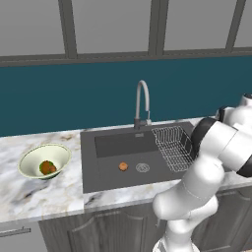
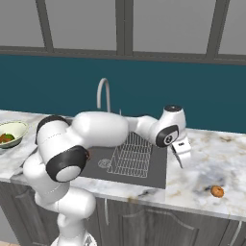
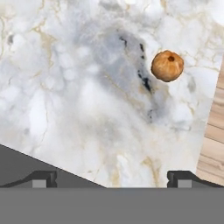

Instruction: There is a mixed pile of frozen fruits and vegetables on the counter. Locate all the frozen vegetables and place the items in a bowl on the counter. Take all the frozen fruits and defrost them in a running sink.

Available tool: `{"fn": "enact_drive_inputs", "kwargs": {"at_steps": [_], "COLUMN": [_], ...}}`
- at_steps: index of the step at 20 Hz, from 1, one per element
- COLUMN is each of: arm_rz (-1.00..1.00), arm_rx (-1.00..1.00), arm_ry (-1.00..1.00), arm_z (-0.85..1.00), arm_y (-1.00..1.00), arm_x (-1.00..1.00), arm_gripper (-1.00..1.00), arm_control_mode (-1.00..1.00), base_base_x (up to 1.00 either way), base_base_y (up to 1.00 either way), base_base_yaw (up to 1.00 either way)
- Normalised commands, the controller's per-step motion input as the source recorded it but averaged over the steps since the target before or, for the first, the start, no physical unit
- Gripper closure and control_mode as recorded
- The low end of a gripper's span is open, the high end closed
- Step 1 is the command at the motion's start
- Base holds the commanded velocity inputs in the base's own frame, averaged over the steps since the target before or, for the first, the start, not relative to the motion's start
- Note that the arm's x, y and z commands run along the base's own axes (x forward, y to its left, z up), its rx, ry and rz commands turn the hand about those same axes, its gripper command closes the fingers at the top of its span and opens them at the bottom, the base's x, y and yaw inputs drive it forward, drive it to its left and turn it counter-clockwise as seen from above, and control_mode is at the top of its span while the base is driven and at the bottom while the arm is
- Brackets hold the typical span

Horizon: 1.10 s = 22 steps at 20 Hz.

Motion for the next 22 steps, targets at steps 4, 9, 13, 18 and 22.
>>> {"fn": "enact_drive_inputs", "kwargs": {"at_steps": [4,9,13,18,22], "arm_rz": [-0.03,-0.01,0.0,0.02,0.0], "arm_rx": [0.01,0.02,0.02,0.03,0.03], "arm_ry": [0.0,0.0,0.0,0.02,0.02], "arm_z": [0.0,-0.01,-0.07,-0.08,-0.04], "arm_y": [-0.34,-0.29,-0.16,-0.19,-0.17], "arm_x": [-0.01,-0.03,0.0,0.0,0.0], "arm_gripper": [-1.0,-1.0,-1.0,-1.0,-1.0], "arm_control_mode": [-1.0,-1.0,-1.0,-1.0,-1.0], "base_base_x": [0.0,0.0,0.0,0.0,0.0], "base_base_y": [0.0,0.0,0.0,0.0,0.0], "base_base_yaw": [0.0,0.0,0.0,0.0,0.0]}}
